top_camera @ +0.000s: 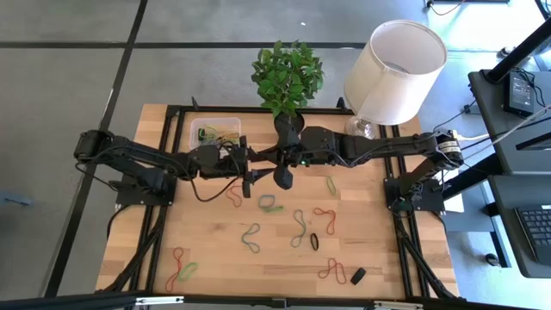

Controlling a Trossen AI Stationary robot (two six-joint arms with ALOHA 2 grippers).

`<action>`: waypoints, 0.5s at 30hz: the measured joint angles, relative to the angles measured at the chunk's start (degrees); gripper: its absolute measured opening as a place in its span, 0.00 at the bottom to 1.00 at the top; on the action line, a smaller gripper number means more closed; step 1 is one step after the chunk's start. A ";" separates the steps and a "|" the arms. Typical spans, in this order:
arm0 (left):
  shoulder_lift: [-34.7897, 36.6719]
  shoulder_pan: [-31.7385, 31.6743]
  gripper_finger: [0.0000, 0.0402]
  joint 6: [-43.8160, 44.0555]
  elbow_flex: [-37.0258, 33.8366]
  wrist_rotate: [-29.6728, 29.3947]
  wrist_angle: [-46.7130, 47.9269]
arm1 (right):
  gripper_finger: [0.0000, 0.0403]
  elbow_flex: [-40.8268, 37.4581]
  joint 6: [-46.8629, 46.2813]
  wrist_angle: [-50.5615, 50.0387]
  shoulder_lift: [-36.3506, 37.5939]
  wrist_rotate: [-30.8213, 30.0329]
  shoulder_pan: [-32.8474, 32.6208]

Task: Pick and place rubber bands into bin
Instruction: Put the yellow rubber band into the basket

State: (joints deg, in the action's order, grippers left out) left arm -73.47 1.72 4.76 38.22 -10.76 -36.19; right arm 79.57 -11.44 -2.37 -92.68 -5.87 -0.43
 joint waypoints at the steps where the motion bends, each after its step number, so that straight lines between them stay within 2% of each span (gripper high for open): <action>1: 0.02 0.00 0.36 0.00 0.00 0.13 0.00 | 0.00 0.00 0.00 -0.02 0.00 0.00 0.00; 7: 0.02 0.00 0.04 0.03 0.00 1.25 0.39 | 0.00 0.00 -0.22 -0.07 0.00 0.02 0.02; 12: 0.35 0.00 0.01 0.75 0.00 1.46 0.87 | 0.06 0.00 -0.41 -1.18 0.00 0.03 0.02; 15: 1.80 -0.09 0.01 3.62 0.40 1.48 5.47 | 0.13 0.00 -1.90 -3.74 0.00 -0.27 0.41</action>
State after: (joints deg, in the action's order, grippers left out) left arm -71.67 1.63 8.37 38.62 -9.29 -30.73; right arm 79.57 -13.34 -6.11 -92.68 -6.13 -0.02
